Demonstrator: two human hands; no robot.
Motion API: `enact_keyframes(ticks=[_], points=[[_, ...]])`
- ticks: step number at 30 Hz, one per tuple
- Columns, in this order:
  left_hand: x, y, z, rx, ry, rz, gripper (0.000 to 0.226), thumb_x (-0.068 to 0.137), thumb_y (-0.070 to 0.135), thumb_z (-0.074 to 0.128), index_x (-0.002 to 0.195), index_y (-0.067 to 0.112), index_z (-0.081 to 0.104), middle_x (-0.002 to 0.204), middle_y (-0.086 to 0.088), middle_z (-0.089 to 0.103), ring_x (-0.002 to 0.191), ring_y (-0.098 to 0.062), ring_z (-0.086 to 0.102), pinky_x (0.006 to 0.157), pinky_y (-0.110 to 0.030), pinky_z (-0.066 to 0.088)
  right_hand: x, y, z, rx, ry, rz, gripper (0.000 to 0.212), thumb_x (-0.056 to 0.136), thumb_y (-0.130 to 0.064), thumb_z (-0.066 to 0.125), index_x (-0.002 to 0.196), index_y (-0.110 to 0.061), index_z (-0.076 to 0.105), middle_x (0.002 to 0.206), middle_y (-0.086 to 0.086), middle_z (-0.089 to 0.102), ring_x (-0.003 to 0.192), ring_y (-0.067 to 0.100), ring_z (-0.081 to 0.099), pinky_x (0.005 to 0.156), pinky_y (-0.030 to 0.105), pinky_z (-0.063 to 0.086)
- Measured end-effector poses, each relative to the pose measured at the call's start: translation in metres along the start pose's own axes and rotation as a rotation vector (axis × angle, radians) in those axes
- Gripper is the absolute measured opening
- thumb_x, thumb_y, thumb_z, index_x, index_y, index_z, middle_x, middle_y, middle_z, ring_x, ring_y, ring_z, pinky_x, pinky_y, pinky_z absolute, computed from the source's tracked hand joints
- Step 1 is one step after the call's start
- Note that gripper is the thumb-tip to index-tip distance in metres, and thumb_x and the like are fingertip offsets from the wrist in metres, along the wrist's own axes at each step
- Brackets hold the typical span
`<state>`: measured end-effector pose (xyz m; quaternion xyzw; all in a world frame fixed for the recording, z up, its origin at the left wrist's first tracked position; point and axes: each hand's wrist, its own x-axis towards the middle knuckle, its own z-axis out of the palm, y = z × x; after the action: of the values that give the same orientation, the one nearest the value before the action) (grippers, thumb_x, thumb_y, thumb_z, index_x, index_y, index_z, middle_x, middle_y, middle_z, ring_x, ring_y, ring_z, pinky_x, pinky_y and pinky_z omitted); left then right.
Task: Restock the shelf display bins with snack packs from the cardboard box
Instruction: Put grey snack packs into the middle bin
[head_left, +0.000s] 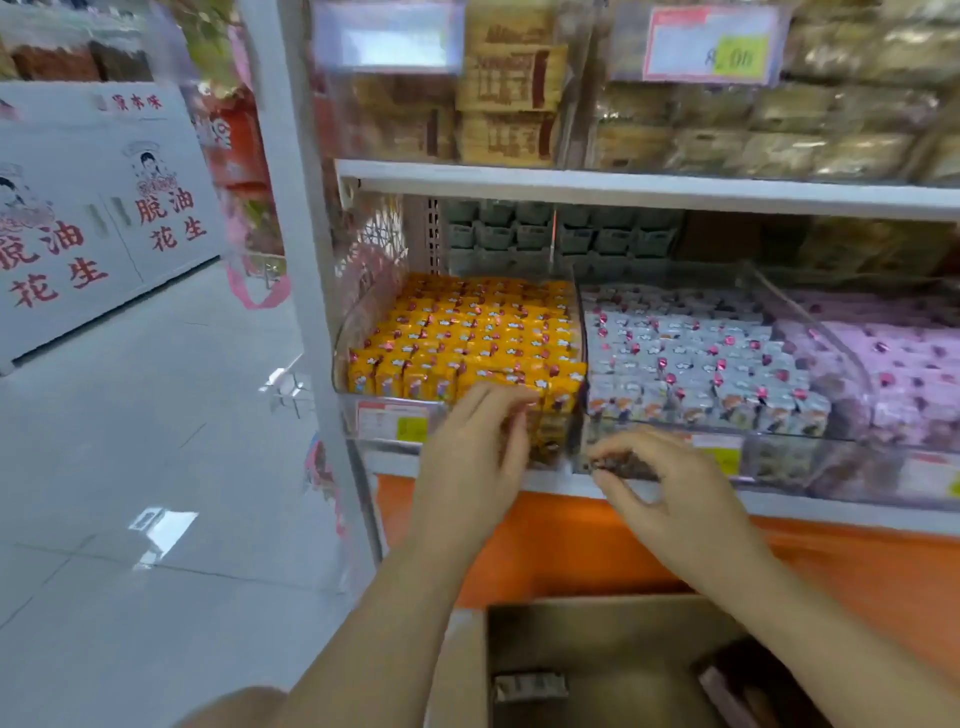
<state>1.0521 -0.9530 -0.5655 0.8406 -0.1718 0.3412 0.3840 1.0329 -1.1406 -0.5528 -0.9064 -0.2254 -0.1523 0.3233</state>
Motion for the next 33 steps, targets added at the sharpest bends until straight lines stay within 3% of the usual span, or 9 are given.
enact_keyframes(ticks=[3,6,12,16,19,23,27,30,33], points=[[-0.036,0.012,0.043,-0.001,-0.142,-0.011,0.023,0.091,0.022,0.046,0.103,0.016,0.065,0.097,0.001,0.062,0.083,-0.016,0.058,0.073,-0.032,0.047,-0.047,0.039,-0.009,-0.014,0.009,0.109,0.029,0.083,-0.008,0.07,0.092,-0.033,0.058,0.089,-0.015,0.06,0.087,-0.001,0.053,0.08,0.004,0.036],[-0.079,0.017,0.085,-0.049,-0.266,-0.096,0.018,0.092,0.016,0.051,0.102,0.018,0.066,0.097,0.005,0.062,0.086,-0.009,0.057,0.074,-0.022,0.044,-0.092,0.08,-0.017,0.015,-0.004,0.282,0.027,0.083,-0.006,0.068,0.093,-0.029,0.061,0.091,-0.012,0.064,0.086,0.002,0.06,0.08,-0.002,0.037],[-0.138,0.011,0.149,-0.025,-0.492,-0.283,0.019,0.095,0.015,0.053,0.109,0.019,0.066,0.105,0.006,0.063,0.093,-0.008,0.058,0.082,-0.022,0.047,-0.153,0.148,-0.019,-0.029,-0.107,0.552,0.021,0.088,-0.016,0.063,0.099,-0.034,0.061,0.09,-0.03,0.055,0.086,-0.006,0.055,0.079,0.003,0.037],[-0.173,0.001,0.182,0.001,-0.68,-0.479,0.022,0.096,0.019,0.052,0.114,0.025,0.062,0.11,0.009,0.061,0.088,-0.005,0.058,0.082,-0.025,0.05,-0.189,0.194,0.006,0.026,-0.366,0.785,0.025,0.088,-0.02,0.065,0.113,-0.016,0.063,0.106,-0.001,0.065,0.099,0.011,0.058,0.084,0.017,0.042],[-0.205,-0.013,0.197,0.046,-0.793,-0.656,0.025,0.095,0.018,0.054,0.118,0.026,0.061,0.113,0.011,0.061,0.098,-0.001,0.054,0.087,-0.018,0.042,-0.215,0.227,0.032,0.026,-0.657,0.915,0.039,0.087,-0.028,0.067,0.123,-0.017,0.057,0.115,0.005,0.061,0.107,0.021,0.058,0.089,0.03,0.047],[-0.246,-0.042,0.205,0.12,-0.988,-0.823,0.028,0.094,0.01,0.055,0.12,0.017,0.062,0.118,0.0,0.065,0.108,-0.014,0.06,0.088,-0.019,0.043,-0.234,0.256,0.059,0.024,-0.918,0.911,0.036,0.083,-0.036,0.071,0.114,-0.023,0.055,0.108,0.0,0.055,0.099,0.017,0.054,0.074,0.022,0.042],[-0.278,-0.062,0.201,0.107,-1.245,-0.981,0.04,0.087,0.003,0.065,0.126,0.009,0.058,0.119,-0.01,0.065,0.105,-0.022,0.061,0.088,-0.026,0.045,-0.229,0.271,0.077,-0.063,-1.123,0.895,0.031,0.083,-0.023,0.072,0.11,-0.016,0.058,0.112,0.008,0.061,0.093,0.018,0.055,0.075,0.028,0.046],[-0.293,-0.067,0.202,0.106,-1.315,-1.018,0.045,0.083,0.01,0.072,0.125,0.009,0.058,0.116,-0.008,0.065,0.097,-0.018,0.06,0.08,-0.022,0.044,-0.228,0.273,0.092,-0.135,-1.274,0.825,0.031,0.077,-0.023,0.077,0.099,-0.019,0.055,0.105,0.005,0.061,0.093,0.02,0.058,0.081,0.036,0.052],[-0.297,-0.069,0.207,0.106,-1.418,-0.982,0.046,0.084,0.015,0.071,0.127,0.012,0.057,0.12,-0.006,0.064,0.103,-0.015,0.059,0.083,-0.02,0.043,-0.229,0.268,0.1,-0.249,-1.346,0.689,0.031,0.079,-0.026,0.075,0.102,-0.016,0.057,0.103,0.005,0.061,0.089,0.018,0.057,0.074,0.032,0.05]])
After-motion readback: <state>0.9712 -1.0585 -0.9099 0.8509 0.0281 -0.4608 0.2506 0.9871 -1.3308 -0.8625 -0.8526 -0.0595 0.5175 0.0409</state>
